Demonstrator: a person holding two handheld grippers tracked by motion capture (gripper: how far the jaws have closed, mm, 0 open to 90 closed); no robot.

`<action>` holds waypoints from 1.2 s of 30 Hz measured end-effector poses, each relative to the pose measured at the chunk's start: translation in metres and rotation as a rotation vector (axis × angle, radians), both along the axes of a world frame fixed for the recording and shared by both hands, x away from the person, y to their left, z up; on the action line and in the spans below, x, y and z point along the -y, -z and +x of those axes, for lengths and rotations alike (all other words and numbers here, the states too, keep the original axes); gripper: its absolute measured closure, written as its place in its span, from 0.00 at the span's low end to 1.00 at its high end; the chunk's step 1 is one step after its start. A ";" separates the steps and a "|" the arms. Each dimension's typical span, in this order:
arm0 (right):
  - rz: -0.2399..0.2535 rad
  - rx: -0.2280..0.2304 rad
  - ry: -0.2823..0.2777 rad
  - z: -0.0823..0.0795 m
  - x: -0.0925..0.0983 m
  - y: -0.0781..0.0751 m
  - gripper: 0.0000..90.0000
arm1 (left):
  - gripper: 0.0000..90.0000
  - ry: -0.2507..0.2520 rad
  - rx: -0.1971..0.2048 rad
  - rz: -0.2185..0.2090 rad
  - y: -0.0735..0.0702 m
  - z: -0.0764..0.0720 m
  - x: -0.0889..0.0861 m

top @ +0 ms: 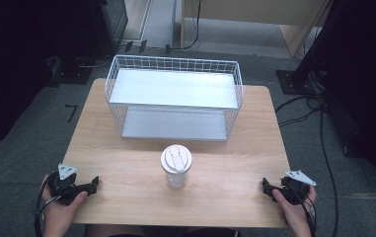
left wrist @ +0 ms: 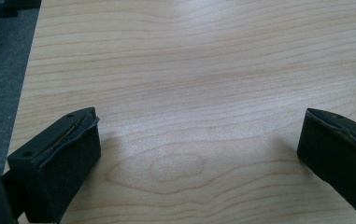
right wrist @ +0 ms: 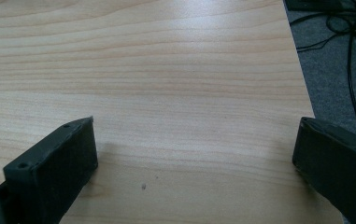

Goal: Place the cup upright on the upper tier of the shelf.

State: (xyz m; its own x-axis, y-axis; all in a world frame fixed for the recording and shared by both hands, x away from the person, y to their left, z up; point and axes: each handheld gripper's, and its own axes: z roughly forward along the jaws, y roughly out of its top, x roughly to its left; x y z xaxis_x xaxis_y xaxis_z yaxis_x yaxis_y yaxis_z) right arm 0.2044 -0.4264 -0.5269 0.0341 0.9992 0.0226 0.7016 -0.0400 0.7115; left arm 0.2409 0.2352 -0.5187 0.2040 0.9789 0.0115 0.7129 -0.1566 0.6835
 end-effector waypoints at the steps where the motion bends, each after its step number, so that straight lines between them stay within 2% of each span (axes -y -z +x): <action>1: -0.002 -0.001 0.016 0.000 -0.001 0.000 0.00 | 0.00 0.000 -0.001 0.000 0.000 0.000 0.000; 5: 0.002 -0.003 0.025 0.001 -0.004 -0.001 0.00 | 0.00 -0.001 0.000 0.000 0.000 0.001 0.000; 8: -0.020 0.000 0.025 0.002 -0.010 -0.002 0.01 | 0.00 0.000 0.000 0.000 0.000 0.000 0.000; 10: -0.017 0.005 -0.012 0.004 -0.022 -0.004 0.01 | 0.00 0.000 0.000 0.000 0.000 0.000 0.000; 12: -0.018 0.011 -0.023 0.005 -0.027 -0.005 0.01 | 0.00 0.000 0.000 0.000 0.000 0.000 0.000; 14: -0.002 0.022 -0.075 0.007 -0.042 -0.007 0.01 | 0.00 0.000 0.000 0.000 0.000 0.000 0.000; 17: 0.002 0.026 -0.101 0.008 -0.052 -0.009 0.01 | 0.00 0.000 0.000 0.000 0.000 0.000 0.000; 19: 0.008 0.029 -0.141 0.009 -0.064 -0.011 0.01 | 0.00 0.000 0.000 0.000 0.000 0.000 0.000; 26: 0.011 0.027 -0.180 0.007 -0.085 -0.014 0.01 | 0.00 0.000 0.000 0.000 0.000 0.000 0.000; 29: 0.024 0.029 -0.216 0.007 -0.098 -0.015 0.01 | 0.00 0.000 0.000 0.000 0.000 0.001 0.000; 36: 0.036 0.033 -0.267 0.006 -0.113 -0.015 0.01 | 0.00 0.000 0.000 0.000 0.000 0.000 0.000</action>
